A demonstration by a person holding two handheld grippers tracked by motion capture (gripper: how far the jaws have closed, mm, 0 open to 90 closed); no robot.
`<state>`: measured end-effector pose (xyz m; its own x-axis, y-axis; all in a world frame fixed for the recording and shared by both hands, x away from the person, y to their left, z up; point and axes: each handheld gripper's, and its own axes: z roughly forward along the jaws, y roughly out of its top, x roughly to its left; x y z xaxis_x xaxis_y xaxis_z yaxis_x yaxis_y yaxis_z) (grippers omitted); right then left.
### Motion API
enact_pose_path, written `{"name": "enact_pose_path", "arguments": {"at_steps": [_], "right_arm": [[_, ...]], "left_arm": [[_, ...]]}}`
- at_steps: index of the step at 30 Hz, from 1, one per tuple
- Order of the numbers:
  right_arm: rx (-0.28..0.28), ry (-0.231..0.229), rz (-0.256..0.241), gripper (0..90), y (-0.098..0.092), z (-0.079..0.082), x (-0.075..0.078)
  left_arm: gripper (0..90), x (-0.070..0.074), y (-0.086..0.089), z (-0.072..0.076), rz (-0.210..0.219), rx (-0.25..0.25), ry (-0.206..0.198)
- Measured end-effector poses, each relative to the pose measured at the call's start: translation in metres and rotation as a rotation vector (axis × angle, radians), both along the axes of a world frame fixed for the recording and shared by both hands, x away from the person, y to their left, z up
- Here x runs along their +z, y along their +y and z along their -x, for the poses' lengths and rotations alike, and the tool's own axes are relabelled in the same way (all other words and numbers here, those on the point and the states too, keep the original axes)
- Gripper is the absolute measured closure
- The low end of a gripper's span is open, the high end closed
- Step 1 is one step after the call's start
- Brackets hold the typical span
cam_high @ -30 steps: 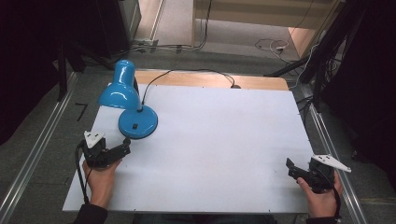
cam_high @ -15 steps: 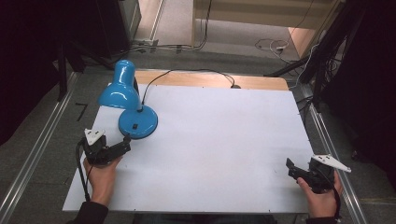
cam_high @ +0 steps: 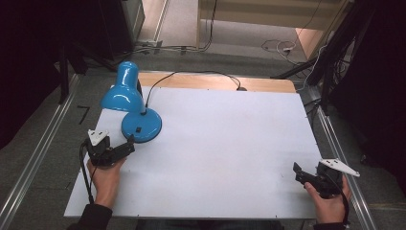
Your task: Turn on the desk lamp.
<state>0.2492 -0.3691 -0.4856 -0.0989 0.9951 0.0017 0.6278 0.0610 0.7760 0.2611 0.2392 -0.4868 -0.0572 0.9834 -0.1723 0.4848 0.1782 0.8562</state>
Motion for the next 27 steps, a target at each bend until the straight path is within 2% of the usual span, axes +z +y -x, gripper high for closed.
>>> {"name": "enact_pose_path", "arguments": {"at_steps": [5, 14, 18, 21, 22, 23, 24, 27], "right_arm": [[-0.002, -0.002, 0.002, 9.9, 0.0, 0.0, 0.0], [0.001, -0.002, -0.002, 9.9, -0.001, 0.0, 0.0], [0.0, -0.002, -0.001, 9.9, 0.0, 0.0, 0.0], [-0.001, 0.0, -0.002, 10.0, -0.001, 0.0, 0.0], [0.0, -0.001, -0.003, 10.0, -0.001, 0.0, 0.0], [0.0, -0.001, -0.003, 10.0, -0.001, 0.0, 0.0], [0.001, -0.001, -0.003, 10.0, -0.001, 0.0, 0.0], [0.001, -0.001, -0.003, 10.0, -0.001, 0.0, 0.0]], "left_arm": [[7.5, 0.0, 0.0, -0.002, -0.005, 0.006, -0.002], [15.7, -0.001, 0.0, -0.011, -0.008, 0.006, -0.02], [22.6, -0.001, -0.002, -0.014, -0.009, -0.007, -0.03], [32.8, -0.001, -0.004, -0.015, -0.018, -0.03, -0.042], [38.8, -0.001, -0.005, -0.015, -0.018, -0.036, -0.047], [38.8, -0.001, -0.005, -0.016, -0.018, -0.04, -0.052], [43.8, -0.001, -0.006, -0.016, -0.018, -0.047, -0.056], [47.8, -0.001, -0.007, -0.019, -0.03, -0.053, -0.06]]}}
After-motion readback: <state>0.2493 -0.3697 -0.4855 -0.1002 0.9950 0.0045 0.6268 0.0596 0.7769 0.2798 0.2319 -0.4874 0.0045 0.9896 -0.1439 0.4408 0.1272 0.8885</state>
